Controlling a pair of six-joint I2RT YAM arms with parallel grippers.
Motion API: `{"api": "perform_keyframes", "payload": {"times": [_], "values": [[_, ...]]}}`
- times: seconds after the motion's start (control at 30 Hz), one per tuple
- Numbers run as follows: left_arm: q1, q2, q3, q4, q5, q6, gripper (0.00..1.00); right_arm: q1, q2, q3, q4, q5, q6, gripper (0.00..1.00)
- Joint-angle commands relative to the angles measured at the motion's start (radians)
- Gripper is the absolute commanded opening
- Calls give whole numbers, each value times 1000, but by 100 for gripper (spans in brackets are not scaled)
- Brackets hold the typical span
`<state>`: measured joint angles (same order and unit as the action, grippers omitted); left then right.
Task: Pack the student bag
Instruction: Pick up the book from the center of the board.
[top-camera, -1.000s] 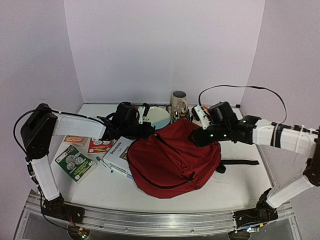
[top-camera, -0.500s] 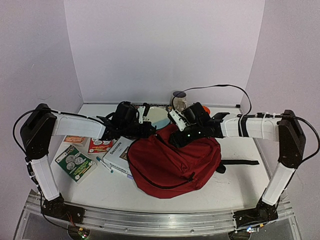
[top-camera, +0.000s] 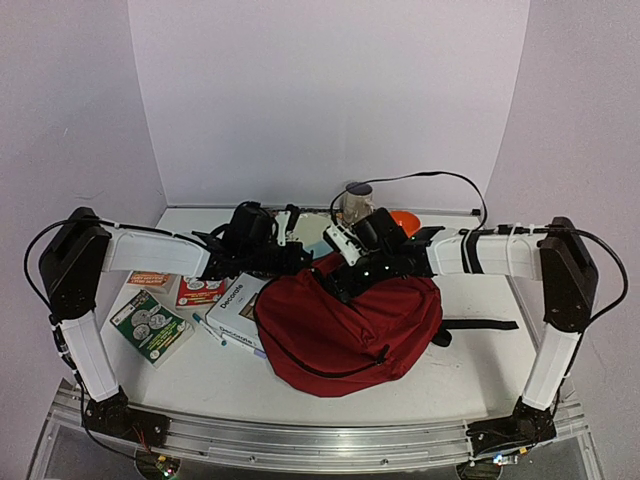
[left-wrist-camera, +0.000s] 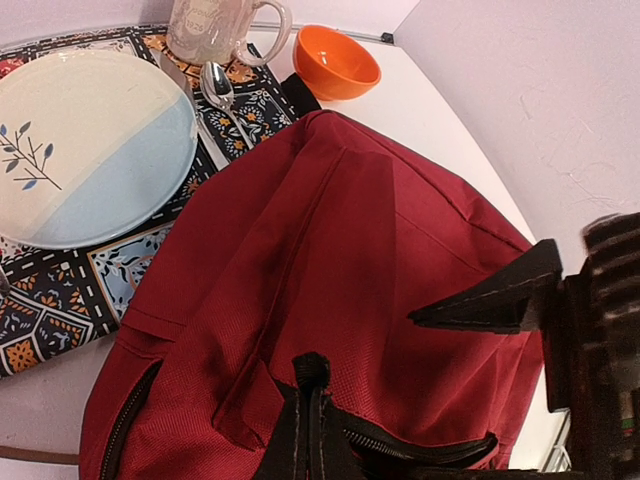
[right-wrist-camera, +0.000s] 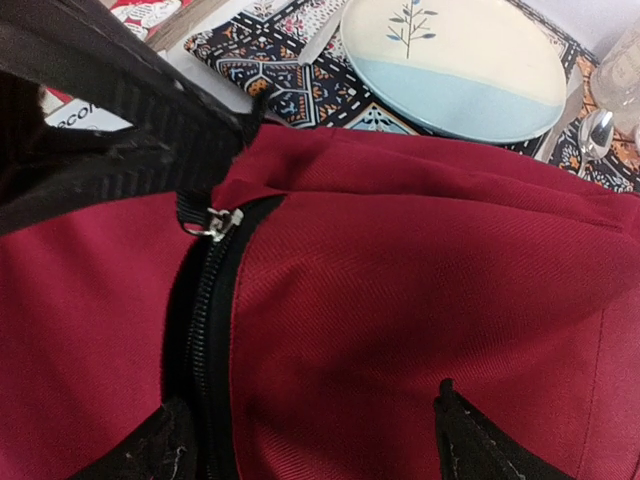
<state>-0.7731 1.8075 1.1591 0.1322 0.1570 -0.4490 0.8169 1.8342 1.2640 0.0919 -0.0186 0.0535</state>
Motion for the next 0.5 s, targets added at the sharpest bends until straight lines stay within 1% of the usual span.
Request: {"api": "perform_keyframes", "payload": {"times": [0.0, 0.13, 0.23, 0.3, 0.33, 0.47], "values": [[3, -61, 42, 40, 18, -16, 0, 7, 35, 30, -14, 98, 16, 81], [3, -70, 38, 40, 17, -17, 0, 8, 56, 16, -20, 201, 15, 78], [3, -78, 32, 40, 13, -17, 0, 7, 42, -3, -32, 250, 15, 72], [3, -80, 30, 40, 12, -17, 0, 8, 20, -22, -34, 289, 14, 67], [3, -80, 31, 40, 14, -17, 0, 7, 7, -32, -35, 312, 12, 62], [3, -77, 30, 40, 32, -19, 0, 8, -29, -59, -38, 379, 3, 31]]}}
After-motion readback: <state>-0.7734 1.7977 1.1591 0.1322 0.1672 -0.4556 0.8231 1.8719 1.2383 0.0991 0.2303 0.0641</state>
